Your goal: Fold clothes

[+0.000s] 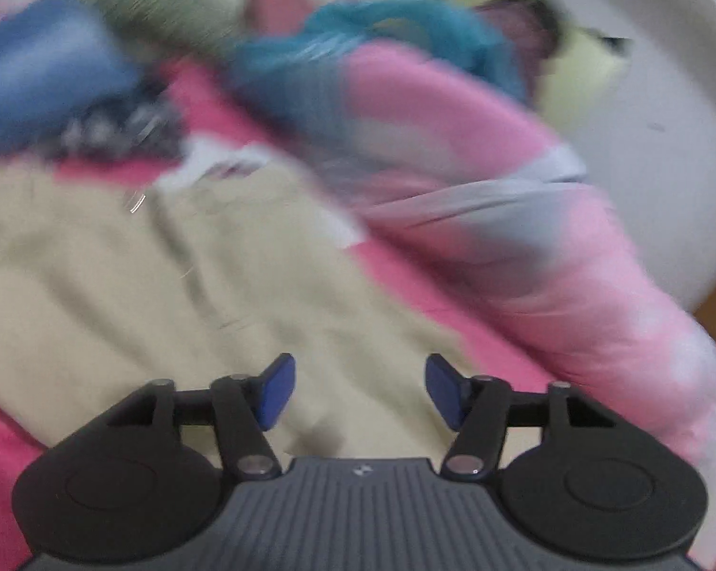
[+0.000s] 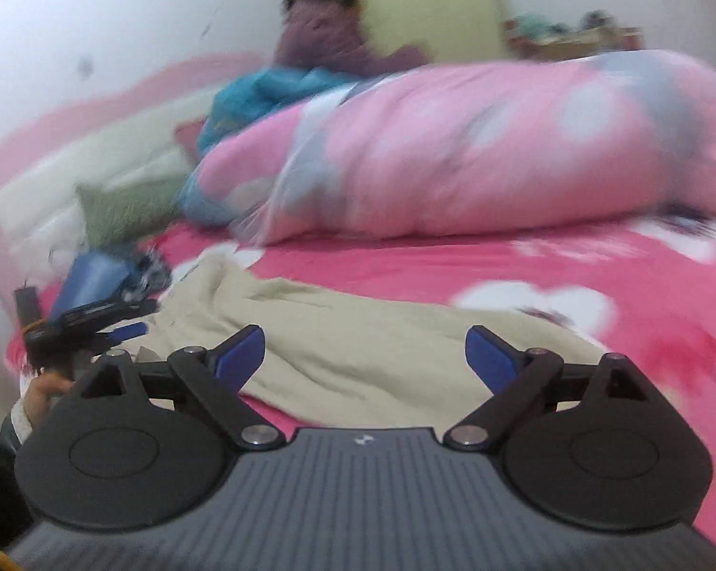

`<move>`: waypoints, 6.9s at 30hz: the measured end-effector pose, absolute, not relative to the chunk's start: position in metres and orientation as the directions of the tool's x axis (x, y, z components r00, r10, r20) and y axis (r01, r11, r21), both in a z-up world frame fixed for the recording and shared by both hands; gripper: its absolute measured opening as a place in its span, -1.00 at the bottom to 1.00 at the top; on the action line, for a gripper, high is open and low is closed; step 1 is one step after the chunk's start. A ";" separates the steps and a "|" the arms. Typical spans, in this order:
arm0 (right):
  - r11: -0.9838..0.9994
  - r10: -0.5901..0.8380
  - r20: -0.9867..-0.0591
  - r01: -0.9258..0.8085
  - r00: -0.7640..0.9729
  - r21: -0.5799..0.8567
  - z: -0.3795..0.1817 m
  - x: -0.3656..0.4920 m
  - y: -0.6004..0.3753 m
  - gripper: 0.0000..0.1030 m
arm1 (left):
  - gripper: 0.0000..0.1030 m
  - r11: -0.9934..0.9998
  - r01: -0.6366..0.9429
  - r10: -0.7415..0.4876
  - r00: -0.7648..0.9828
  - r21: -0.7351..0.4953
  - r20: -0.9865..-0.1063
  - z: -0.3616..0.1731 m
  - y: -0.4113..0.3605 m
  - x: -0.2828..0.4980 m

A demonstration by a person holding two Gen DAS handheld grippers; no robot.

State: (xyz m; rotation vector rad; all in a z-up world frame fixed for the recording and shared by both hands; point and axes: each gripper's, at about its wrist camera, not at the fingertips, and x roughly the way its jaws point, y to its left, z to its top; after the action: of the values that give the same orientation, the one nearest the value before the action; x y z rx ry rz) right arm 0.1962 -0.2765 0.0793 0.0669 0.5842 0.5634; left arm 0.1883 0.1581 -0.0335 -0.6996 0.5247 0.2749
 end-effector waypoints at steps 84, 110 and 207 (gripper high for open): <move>0.875 0.316 -0.659 0.060 0.682 0.481 -0.047 0.291 -0.444 0.29 | 0.14 0.946 -0.218 0.046 0.825 -0.240 -0.564 -0.068 0.118 0.210; 0.994 0.084 -0.592 -0.109 0.801 -0.007 0.023 0.268 -0.293 -0.87 | 0.14 0.941 -0.219 0.038 0.825 -0.257 -0.564 -0.069 0.120 0.210; 0.884 -0.466 -0.610 0.363 0.641 -0.295 -0.049 0.337 -0.472 -0.08 | 0.25 0.962 -0.199 0.066 0.832 -0.185 -0.551 -0.069 0.111 0.210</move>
State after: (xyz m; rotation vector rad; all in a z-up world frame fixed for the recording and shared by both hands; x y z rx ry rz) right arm 0.3374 -0.4721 -0.0490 -0.1505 0.7362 -0.4746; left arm 0.2102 0.1111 -0.0693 -0.2404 0.5722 0.1423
